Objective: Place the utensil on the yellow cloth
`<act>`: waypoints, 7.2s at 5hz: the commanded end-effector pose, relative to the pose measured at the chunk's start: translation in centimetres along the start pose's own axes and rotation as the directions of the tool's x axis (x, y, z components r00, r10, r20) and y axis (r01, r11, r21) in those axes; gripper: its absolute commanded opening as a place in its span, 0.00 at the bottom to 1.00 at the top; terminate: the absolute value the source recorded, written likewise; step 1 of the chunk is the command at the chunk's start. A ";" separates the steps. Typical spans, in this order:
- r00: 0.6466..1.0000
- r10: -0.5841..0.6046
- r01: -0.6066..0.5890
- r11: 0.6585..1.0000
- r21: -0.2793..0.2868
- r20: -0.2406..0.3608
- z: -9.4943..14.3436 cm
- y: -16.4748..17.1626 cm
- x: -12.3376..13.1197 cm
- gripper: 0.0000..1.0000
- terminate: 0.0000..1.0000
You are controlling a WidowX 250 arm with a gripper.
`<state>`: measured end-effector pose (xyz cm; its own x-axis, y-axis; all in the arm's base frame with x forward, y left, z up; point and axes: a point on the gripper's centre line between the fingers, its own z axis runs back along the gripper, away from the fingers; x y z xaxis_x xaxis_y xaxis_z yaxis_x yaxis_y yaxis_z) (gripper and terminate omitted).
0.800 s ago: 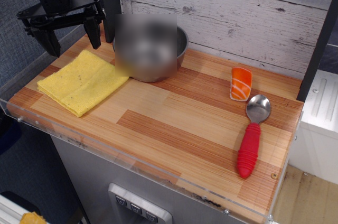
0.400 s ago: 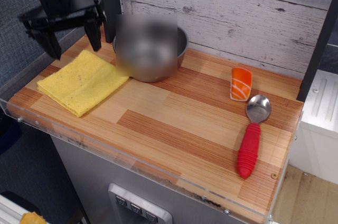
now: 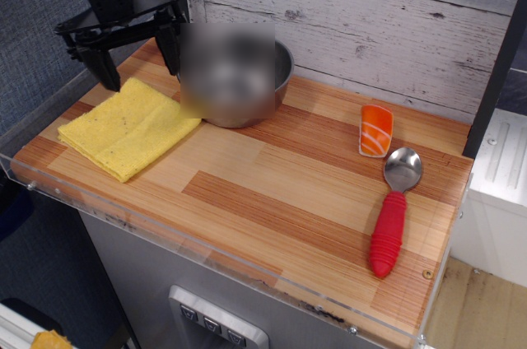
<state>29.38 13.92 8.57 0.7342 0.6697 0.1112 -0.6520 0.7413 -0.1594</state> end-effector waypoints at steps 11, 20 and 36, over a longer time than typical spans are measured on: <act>0.999 -0.053 0.053 0.986 0.158 0.000 -3.9 -3.9 1.5 0.00 0.00; 0.986 0.055 -0.068 0.995 0.078 0.158 4.5 7.1 2.0 0.00 0.00; 1.000 0.009 -0.009 1.000 0.013 0.006 -1.1 6.5 1.1 1.00 0.00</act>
<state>25.88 18.87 4.58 0.7284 0.6835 0.0466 -0.6716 0.7258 -0.1487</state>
